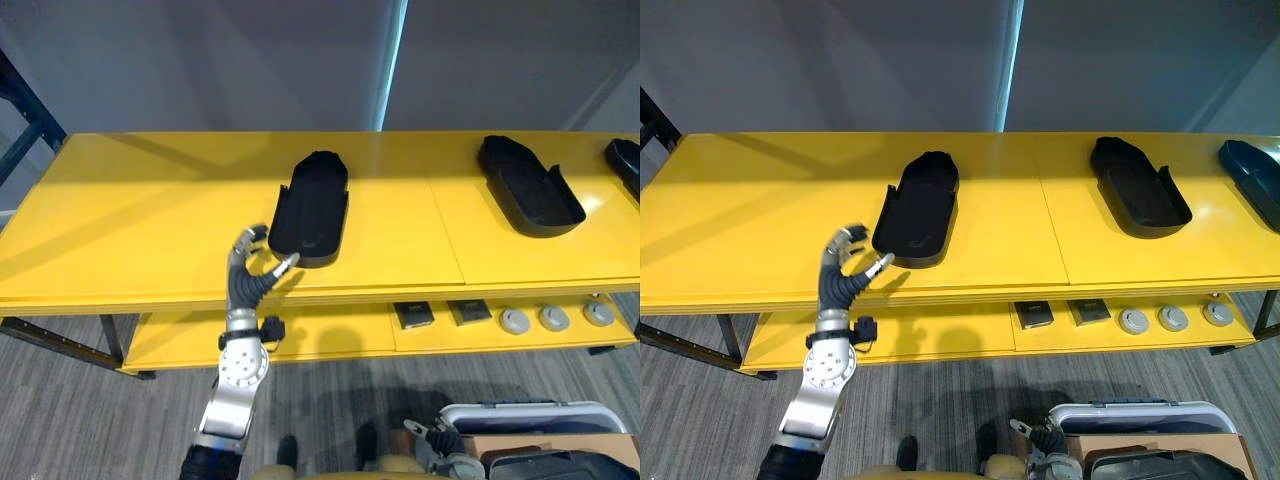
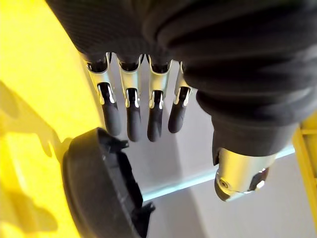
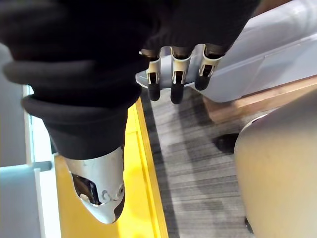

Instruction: Walk over and take plastic housings, then place them on the shelf

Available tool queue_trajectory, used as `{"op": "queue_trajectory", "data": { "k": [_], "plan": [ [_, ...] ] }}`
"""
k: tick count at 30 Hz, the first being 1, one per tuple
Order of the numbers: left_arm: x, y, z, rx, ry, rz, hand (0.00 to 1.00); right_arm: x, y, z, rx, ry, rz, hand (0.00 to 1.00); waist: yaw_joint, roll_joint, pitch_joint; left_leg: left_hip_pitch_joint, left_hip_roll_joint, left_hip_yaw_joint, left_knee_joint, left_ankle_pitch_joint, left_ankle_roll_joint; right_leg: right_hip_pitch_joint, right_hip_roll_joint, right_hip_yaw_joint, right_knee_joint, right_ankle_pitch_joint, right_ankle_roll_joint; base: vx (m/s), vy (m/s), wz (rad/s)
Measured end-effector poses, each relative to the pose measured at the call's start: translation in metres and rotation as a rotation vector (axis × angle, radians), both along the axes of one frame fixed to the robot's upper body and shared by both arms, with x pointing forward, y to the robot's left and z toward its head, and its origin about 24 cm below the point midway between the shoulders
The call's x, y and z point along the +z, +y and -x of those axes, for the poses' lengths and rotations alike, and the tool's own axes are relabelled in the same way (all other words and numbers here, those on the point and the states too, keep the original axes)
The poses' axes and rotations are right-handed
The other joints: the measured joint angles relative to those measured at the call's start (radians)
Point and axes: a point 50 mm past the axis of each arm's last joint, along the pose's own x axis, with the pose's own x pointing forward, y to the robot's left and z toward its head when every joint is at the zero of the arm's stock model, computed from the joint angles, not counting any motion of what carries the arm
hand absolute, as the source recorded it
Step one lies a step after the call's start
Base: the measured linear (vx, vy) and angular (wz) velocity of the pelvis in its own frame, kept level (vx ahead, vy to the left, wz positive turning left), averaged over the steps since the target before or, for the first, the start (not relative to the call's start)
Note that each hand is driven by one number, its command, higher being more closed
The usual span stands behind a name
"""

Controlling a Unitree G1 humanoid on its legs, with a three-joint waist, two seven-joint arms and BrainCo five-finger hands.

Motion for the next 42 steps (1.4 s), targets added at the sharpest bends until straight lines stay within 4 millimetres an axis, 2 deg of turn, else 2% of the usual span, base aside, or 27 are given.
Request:
{"op": "queue_trajectory", "data": {
  "k": [4,10,17,27,30,36,40,42],
  "plan": [
    [-0.024,-0.005,0.001,-0.036,0.105,-0.049,1.0,-0.002,0.003,0.005,0.038,0.017,0.006,0.0,0.006,0.002,-0.041,-0.001,0.0,0.002,-0.003,0.003,0.004,0.005,0.0,-0.001,-0.016,0.001,0.001,0.02,0.0,0.0],
    [-0.042,-0.004,-0.006,-0.039,0.177,-0.111,1.0,-0.002,0.004,0.005,0.058,0.025,0.017,0.0,0.002,-0.001,-0.049,0.0,-0.001,-0.007,-0.004,0.003,0.004,0.017,0.001,-0.014,-0.043,0.016,-0.009,0.03,0.001,0.05],
    [-0.035,-0.003,-0.026,-0.05,0.148,-0.204,1.0,-0.002,0.004,0.004,0.064,0.026,0.021,0.0,-0.011,-0.002,-0.051,0.0,-0.001,0.001,-0.003,0.003,0.004,0.017,0.002,-0.009,-0.055,0.027,-0.007,-0.01,0.005,-0.03],
    [-0.028,-0.008,-0.041,-0.062,0.12,-0.269,1.0,-0.002,0.003,0.001,0.067,0.022,0.023,0.0,-0.028,-0.003,-0.05,-0.01,-0.001,0.009,-0.004,0.003,0.004,-0.003,0.002,0.01,-0.055,0.036,-0.01,-0.04,0.01,-0.05],
    [-0.032,-0.009,-0.048,-0.067,0.145,-0.286,1.0,-0.001,0.003,-0.001,0.061,0.017,0.021,0.0,-0.042,-0.003,-0.05,-0.016,-0.002,0.011,-0.004,0.003,0.004,-0.008,0.002,0.011,-0.056,0.038,-0.009,-0.01,0.003,-0.02],
    [-0.025,-0.012,-0.059,-0.076,0.133,-0.311,1.0,-0.001,0.002,-0.002,0.058,0.015,0.02,0.0,-0.048,-0.003,-0.049,-0.02,-0.001,0.033,-0.005,0.003,0.005,-0.023,0.004,0.033,-0.056,0.041,-0.009,-0.01,0.011,-0.1],
    [-0.018,-0.012,-0.073,-0.073,0.123,-0.341,1.0,0.0,0.004,-0.005,0.058,0.007,0.015,0.0,-0.068,-0.005,-0.046,-0.022,-0.002,0.037,-0.007,0.003,0.005,-0.029,0.004,0.039,-0.055,0.042,-0.008,0.0,0.01,-0.06],
    [-0.013,-0.014,-0.077,-0.075,0.112,-0.342,1.0,0.0,0.003,-0.006,0.054,0.006,0.016,0.0,-0.069,-0.004,-0.044,-0.022,-0.002,0.041,-0.011,0.003,0.005,-0.033,0.004,0.042,-0.055,0.043,-0.007,0.0,0.011,-0.08]
  ]
}}
